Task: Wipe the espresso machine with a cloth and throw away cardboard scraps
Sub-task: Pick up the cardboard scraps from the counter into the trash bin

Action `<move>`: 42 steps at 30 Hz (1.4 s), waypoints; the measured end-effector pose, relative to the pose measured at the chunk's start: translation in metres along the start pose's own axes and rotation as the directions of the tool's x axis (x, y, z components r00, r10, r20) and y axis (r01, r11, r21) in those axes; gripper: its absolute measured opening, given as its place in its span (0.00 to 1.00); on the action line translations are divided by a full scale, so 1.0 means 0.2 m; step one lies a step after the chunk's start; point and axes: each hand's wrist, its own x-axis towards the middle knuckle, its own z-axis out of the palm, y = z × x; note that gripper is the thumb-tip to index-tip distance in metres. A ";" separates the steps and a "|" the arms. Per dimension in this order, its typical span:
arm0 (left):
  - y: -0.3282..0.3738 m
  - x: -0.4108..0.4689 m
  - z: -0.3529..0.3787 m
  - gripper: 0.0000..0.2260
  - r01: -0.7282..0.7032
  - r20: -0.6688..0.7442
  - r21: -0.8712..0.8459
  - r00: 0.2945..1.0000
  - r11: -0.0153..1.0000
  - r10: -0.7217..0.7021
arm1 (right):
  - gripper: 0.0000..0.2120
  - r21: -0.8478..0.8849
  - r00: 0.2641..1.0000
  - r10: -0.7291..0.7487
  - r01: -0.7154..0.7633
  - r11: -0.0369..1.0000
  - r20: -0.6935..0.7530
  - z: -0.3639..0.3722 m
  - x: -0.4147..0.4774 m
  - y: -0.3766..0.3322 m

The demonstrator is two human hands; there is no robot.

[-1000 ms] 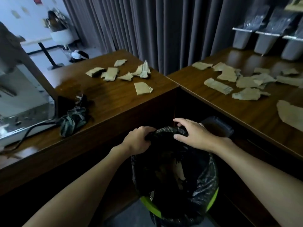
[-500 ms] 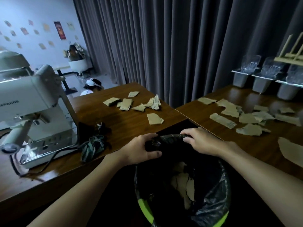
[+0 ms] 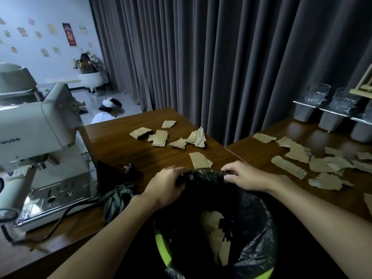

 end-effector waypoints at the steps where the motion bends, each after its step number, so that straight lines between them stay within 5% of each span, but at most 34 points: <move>1: -0.01 0.00 0.01 0.20 -0.006 0.008 -0.003 1.000 1.000 0.006 | 0.10 -0.048 0.999 0.014 -0.012 0.999 0.052 -0.01 0.02 0.00; 5: 0.00 0.00 0.06 0.20 -0.016 -0.032 0.032 0.999 0.999 0.017 | 0.22 -0.124 0.991 0.046 -0.030 0.992 0.123 -0.05 0.15 0.01; 8: 0.02 -0.01 0.07 0.21 0.028 -0.061 0.080 0.998 0.996 -0.023 | 0.22 -0.131 0.999 -0.049 0.048 0.990 -0.004 -0.04 0.29 -0.02; 11: 0.04 -0.03 0.08 0.22 0.095 -0.111 0.129 0.991 0.987 -0.080 | 0.24 -0.156 0.990 -0.134 0.141 0.978 0.051 0.01 0.40 -0.03; 18: 0.10 -0.06 0.11 0.24 0.214 -0.130 -0.040 0.967 0.976 -0.218 | 0.13 -0.160 0.964 -0.249 0.261 0.952 0.093 0.01 0.52 0.05; 23: 0.13 -0.07 0.12 0.25 0.232 -0.146 -0.052 0.960 0.971 -0.237 | 0.08 -0.173 0.974 -0.225 0.228 0.958 0.038 0.04 0.56 0.07; 29: 0.13 -0.07 0.12 0.22 0.217 -0.151 -0.040 0.964 0.975 -0.220 | 0.29 -0.080 0.987 -0.152 0.156 0.984 0.057 0.05 0.58 0.05; 36: 0.10 -0.06 0.13 0.25 0.188 -0.138 0.012 0.973 0.982 -0.184 | 0.38 0.068 0.995 -0.100 0.099 0.993 0.001 0.04 0.55 0.05; 42: 0.08 -0.04 0.13 0.24 0.167 -0.133 0.016 0.978 0.986 -0.163 | 0.28 0.262 0.969 -0.004 0.071 0.962 -0.248 -0.02 0.51 0.10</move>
